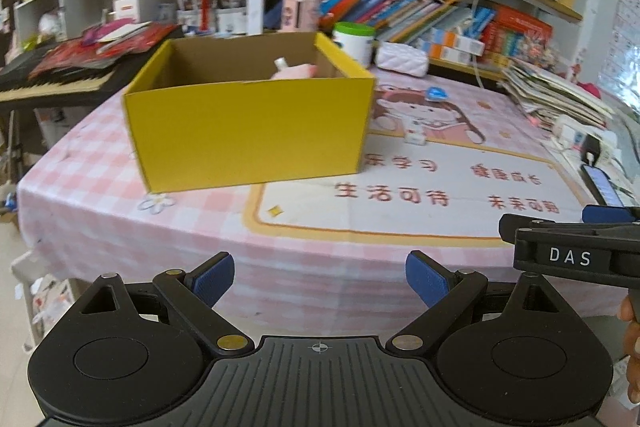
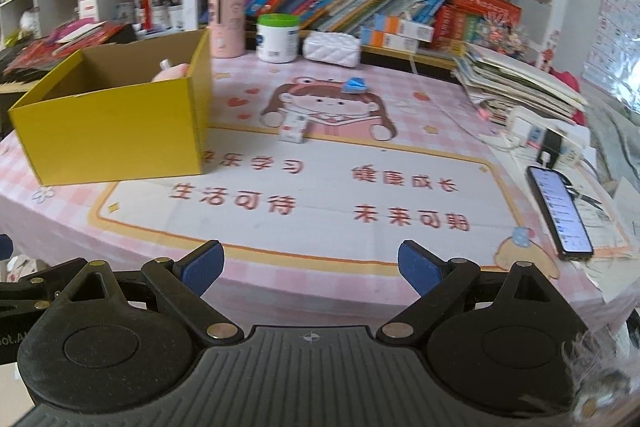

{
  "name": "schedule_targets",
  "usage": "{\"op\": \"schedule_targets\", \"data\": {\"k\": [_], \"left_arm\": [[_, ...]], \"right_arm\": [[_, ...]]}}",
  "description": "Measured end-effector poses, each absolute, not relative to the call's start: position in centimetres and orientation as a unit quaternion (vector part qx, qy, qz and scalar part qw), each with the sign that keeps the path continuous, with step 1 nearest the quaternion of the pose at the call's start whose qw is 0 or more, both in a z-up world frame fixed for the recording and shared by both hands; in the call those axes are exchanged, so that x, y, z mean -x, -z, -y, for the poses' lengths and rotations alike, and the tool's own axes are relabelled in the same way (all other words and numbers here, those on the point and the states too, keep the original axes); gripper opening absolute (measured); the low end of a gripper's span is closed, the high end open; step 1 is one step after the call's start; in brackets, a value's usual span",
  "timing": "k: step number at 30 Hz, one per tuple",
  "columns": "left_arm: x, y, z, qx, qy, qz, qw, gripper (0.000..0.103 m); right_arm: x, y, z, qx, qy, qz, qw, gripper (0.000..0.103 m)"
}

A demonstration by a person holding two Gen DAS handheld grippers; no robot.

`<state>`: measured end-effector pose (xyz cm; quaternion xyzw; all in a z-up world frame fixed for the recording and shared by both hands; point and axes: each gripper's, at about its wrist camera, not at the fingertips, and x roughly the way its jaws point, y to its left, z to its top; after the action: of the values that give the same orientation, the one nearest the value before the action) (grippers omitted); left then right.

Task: Organize objects
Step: 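Withdraw both tools from the yellow box toward the cartoon mat, then move both tools toward the white medicine box and blue cloth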

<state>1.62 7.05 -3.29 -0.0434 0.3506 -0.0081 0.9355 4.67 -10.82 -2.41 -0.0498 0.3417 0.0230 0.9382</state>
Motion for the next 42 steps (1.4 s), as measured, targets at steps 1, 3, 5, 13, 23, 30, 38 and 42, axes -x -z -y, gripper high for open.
{"op": "schedule_targets", "data": {"k": [1, 3, 5, 13, 23, 30, 38, 42], "left_arm": [[-1.9, 3.3, -6.8, 0.042, 0.012, -0.35, 0.936, 0.095], [-2.4, 3.2, -6.2, 0.04, 0.019, -0.349, 0.936, 0.095], [-2.9, 3.2, -5.5, 0.038, 0.024, -0.349, 0.936, 0.095], [-6.0, 3.1, -2.7, 0.031, 0.029, -0.348, 0.937, 0.095], [-10.2, 2.4, 0.4, 0.041, -0.004, -0.334, 0.942, 0.094], [-12.9, 2.4, 2.7, 0.053, -0.028, -0.328, 0.943, 0.094], [-15.5, 3.1, 5.6, 0.062, -0.056, -0.335, 0.939, 0.093], [-16.2, 3.4, 6.6, 0.06, -0.071, -0.338, 0.936, 0.093]], "right_arm": [[-4.8, 2.4, 11.1, 0.049, -0.02, -0.342, 0.938, 0.094], [-5.1, 2.3, 11.8, 0.047, -0.014, -0.341, 0.939, 0.094], [-5.6, 2.3, 12.4, 0.046, -0.01, -0.341, 0.939, 0.094], [-8.8, 2.4, 15.2, 0.042, -0.009, -0.344, 0.938, 0.094], [-15.5, 1.6, 18.1, 0.04, -0.042, -0.345, 0.937, 0.094], [-19.6, 1.4, 20.0, 0.047, -0.078, -0.339, 0.936, 0.094], [-23.1, 1.9, 22.4, 0.052, -0.116, -0.339, 0.932, 0.094], [-24.4, 2.4, 23.4, 0.05, -0.13, -0.344, 0.928, 0.094]]}}
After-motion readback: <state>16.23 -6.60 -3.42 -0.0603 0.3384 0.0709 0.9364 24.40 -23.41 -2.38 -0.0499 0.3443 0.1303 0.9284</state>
